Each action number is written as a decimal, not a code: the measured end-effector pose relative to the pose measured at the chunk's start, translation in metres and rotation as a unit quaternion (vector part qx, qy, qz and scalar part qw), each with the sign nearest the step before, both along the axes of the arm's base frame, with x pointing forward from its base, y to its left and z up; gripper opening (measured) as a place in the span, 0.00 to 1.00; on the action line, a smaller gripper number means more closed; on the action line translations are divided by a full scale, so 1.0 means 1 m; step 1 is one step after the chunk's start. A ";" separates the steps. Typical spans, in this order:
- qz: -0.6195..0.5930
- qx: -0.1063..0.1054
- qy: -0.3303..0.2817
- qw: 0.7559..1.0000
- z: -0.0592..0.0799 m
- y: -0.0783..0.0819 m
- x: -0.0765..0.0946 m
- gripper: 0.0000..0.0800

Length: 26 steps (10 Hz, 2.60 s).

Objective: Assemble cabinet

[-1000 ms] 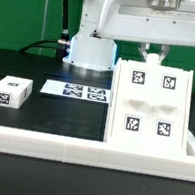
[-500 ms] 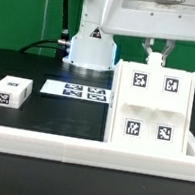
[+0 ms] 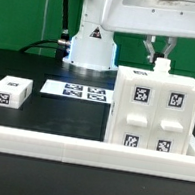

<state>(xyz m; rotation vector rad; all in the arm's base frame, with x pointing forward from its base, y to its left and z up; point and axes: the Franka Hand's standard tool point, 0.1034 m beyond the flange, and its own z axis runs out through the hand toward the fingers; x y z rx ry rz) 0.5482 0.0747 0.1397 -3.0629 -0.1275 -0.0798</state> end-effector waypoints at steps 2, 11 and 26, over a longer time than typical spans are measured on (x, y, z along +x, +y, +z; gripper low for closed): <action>0.000 0.000 0.000 1.000 0.000 0.000 0.000 0.23; -0.052 -0.001 -0.003 0.999 -0.010 0.001 -0.029 1.00; -0.028 -0.027 0.007 0.999 -0.050 -0.140 -0.068 1.00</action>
Offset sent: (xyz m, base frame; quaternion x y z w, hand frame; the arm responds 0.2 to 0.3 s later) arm 0.0000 0.0000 0.0000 0.0000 0.0000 0.0000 1.0000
